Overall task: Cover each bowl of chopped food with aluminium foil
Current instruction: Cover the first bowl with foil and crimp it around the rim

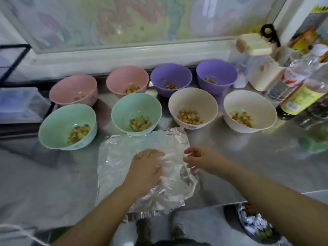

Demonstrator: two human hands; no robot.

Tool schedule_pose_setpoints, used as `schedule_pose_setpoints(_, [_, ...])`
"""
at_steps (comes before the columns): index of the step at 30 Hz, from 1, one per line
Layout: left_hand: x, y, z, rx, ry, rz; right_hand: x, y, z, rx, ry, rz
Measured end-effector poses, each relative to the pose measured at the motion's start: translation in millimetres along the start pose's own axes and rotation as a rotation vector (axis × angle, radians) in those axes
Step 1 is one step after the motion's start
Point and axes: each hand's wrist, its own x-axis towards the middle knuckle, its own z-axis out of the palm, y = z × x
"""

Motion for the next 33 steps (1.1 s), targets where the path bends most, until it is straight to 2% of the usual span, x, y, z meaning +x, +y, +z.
schedule_pose_setpoints(3, [-8, -5, 4, 0.212, -0.108, -0.038, 13, 1, 15, -0.068, 0.005, 0.056])
schedule_pose_setpoints(7, [-12, -8, 14, 0.199, -0.254, -0.109, 26, 2, 28, -0.040, 0.060, 0.059])
schedule_pose_setpoints(10, [-14, -11, 20, 0.168, -0.282, -0.117, 29, -1, 33, -0.051, 0.047, 0.043])
schedule_pose_setpoints(17, [-15, -11, 19, 0.140, -0.292, -0.118, 32, -2, 38, -0.083, 0.049, 0.010])
schedule_pose_setpoints(22, [-18, -7, 12, 0.124, -0.297, -0.146, 27, -5, 47, -0.347, 0.032, -0.153])
schedule_pose_setpoints(27, [-24, 11, -8, 0.134, -0.222, -0.237, 6, -23, 38, -0.388, 0.033, -0.282])
schedule_pose_setpoints(33, [-23, 55, -54, 0.015, -0.092, -0.241, -37, -67, -11, -0.474, -0.014, -0.375])
